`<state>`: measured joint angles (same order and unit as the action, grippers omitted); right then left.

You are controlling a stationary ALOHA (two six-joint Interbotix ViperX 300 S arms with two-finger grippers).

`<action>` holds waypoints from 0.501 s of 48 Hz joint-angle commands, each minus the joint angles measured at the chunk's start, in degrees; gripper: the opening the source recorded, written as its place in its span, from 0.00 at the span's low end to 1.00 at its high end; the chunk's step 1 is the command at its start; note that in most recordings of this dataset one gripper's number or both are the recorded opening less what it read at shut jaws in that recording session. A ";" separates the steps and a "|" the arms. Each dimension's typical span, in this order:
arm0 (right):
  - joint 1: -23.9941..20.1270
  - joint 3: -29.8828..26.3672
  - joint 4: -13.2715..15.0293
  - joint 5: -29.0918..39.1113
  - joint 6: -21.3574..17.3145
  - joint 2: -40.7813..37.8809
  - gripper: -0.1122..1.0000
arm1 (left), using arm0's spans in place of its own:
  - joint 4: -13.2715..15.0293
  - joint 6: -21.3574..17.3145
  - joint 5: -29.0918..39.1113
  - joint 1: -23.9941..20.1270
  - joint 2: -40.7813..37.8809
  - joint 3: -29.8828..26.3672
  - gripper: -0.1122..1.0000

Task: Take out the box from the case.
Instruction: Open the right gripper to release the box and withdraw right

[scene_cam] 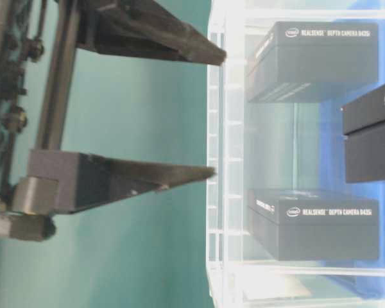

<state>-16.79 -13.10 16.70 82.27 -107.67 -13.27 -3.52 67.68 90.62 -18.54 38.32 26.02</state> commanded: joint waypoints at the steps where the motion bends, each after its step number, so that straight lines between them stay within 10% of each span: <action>1: 0.00 -1.23 0.35 -0.09 0.09 2.37 0.92 | -0.18 0.09 -0.18 0.09 0.18 -0.70 0.92; 24: -0.70 0.00 -1.14 0.44 1.76 5.10 0.92 | -0.18 0.09 -0.18 0.09 0.09 -0.70 0.92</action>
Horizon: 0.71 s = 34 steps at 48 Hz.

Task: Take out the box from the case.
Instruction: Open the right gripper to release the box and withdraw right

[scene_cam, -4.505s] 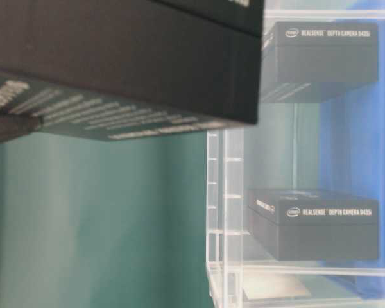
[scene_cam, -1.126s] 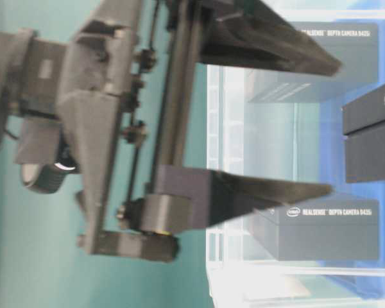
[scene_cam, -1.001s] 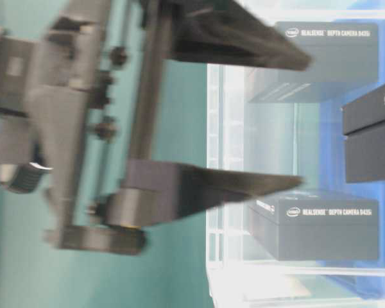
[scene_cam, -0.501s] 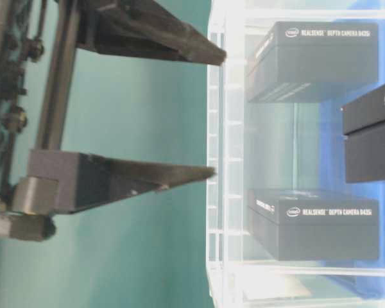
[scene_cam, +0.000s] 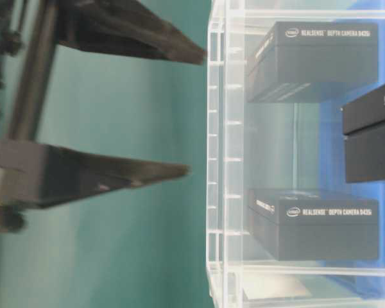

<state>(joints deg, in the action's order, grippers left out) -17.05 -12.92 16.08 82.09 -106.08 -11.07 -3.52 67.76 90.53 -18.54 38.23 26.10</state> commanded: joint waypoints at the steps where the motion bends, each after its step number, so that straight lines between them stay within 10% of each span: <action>1: -0.62 0.35 -0.79 0.97 0.18 3.34 0.92 | -0.18 0.00 -0.09 0.09 0.18 -0.79 0.92; 34: -7.38 27.25 -5.71 1.49 -6.77 26.54 0.92 | 0.09 0.09 -1.41 0.26 0.18 -0.88 0.92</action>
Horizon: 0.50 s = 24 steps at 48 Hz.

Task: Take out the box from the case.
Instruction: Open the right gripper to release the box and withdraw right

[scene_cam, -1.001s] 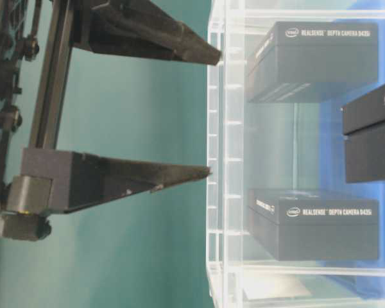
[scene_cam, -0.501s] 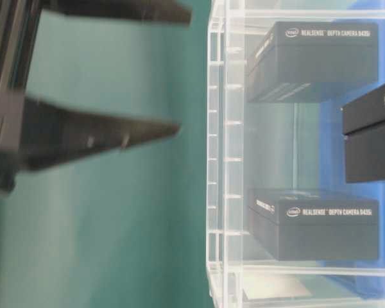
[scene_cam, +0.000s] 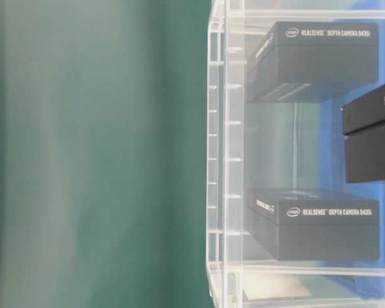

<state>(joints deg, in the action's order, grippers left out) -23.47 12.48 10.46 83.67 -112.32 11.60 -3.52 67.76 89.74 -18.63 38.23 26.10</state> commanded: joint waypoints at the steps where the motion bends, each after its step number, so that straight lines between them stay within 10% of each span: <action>1: -1.23 2.64 -0.18 -0.09 -0.79 4.66 0.92 | 0.09 0.18 -0.97 0.44 0.18 -0.88 0.92; 24: -2.20 11.78 -0.79 1.32 -1.14 16.79 0.92 | 0.09 1.58 -3.43 1.23 -0.18 -0.97 0.92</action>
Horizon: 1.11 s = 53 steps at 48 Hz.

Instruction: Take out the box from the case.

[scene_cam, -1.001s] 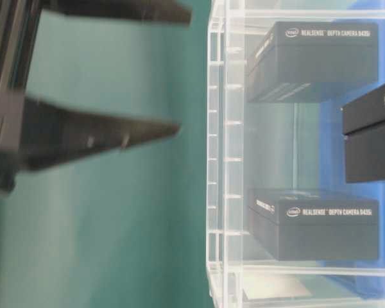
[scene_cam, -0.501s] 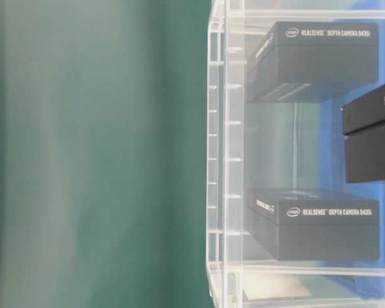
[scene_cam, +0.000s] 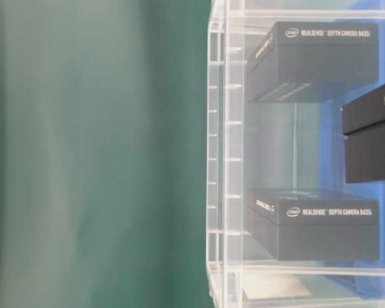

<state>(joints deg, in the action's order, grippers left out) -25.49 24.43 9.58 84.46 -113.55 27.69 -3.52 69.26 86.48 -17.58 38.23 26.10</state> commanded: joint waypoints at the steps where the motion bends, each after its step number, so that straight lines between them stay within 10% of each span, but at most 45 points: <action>1: -0.18 -0.18 0.09 0.62 0.18 0.70 0.92 | 0.09 0.00 -0.18 0.18 -0.26 -0.97 0.92; 16: 3.96 0.88 2.55 1.05 3.96 1.76 0.92 | 0.09 -0.26 -0.18 0.18 -0.79 -1.14 0.92; 53: 39.46 4.57 2.46 -3.96 35.33 4.92 0.92 | -0.18 -0.18 0.26 0.18 -0.44 -0.88 0.92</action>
<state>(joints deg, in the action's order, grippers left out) 11.60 29.44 12.04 81.65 -79.37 32.43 -3.52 68.99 86.75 -17.49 37.62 26.10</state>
